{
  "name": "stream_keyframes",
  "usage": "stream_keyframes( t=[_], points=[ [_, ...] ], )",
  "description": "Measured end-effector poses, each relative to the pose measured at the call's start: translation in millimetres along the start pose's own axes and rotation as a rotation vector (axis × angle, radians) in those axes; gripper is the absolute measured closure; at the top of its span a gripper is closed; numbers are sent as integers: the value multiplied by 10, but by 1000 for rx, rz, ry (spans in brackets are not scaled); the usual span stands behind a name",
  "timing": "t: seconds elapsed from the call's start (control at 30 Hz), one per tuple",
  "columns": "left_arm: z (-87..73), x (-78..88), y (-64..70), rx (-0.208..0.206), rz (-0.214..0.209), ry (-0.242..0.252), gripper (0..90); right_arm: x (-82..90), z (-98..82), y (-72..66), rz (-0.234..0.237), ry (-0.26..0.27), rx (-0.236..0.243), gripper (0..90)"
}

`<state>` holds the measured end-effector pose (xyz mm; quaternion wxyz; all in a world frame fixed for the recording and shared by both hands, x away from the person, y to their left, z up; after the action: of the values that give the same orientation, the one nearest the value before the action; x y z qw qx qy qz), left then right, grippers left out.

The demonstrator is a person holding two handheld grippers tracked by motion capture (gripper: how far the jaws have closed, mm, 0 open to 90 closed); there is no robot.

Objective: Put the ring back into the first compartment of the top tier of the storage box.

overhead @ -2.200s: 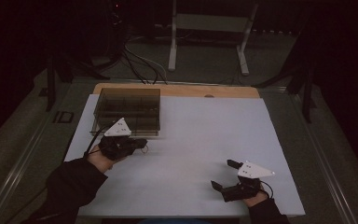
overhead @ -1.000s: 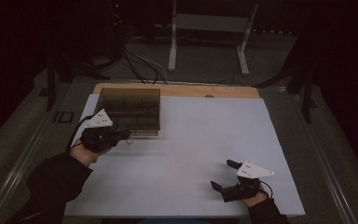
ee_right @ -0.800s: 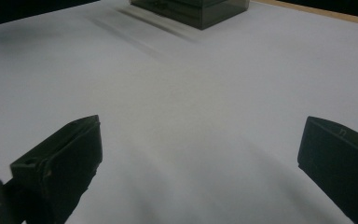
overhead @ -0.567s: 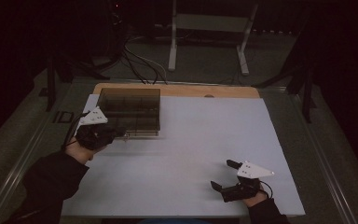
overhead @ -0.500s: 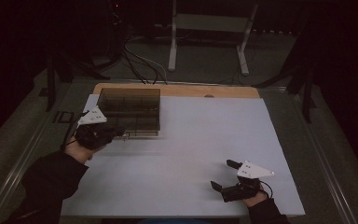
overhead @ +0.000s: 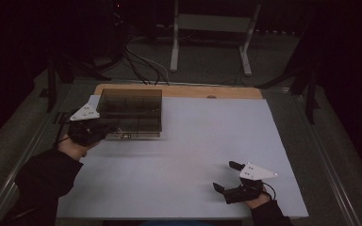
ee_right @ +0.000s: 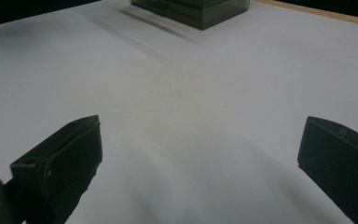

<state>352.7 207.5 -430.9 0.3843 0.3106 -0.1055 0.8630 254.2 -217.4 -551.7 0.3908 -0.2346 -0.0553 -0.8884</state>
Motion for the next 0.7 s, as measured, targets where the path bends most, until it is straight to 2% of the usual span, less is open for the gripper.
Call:
stream_keyframes(
  t=[0.23, 0.37, 0.7],
  points=[
    [-59, 1, -143, 40, 24, 2, 900, -1, -2, 0, 1, -2, 4, 0],
    [-61, 19, -189, 47, 34, 5, 900, -1, -2, -1, 2, -2, 3, 0],
    [-25, 103, -379, 81, 70, 40, 900, -2, -3, -2, 3, -3, 5, 0]
  ],
)
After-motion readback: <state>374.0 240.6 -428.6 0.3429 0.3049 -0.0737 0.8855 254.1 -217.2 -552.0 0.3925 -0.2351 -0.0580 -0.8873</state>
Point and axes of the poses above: each handheld gripper's, and its own axes: x roughly backward along the jaws, z roughly out of its top, y roughly to its right, the point moved 5 cm from there along -x, roughly forward along the jaws, and after that the axes turned 3 degrees about -z, right-handed, at the moved point
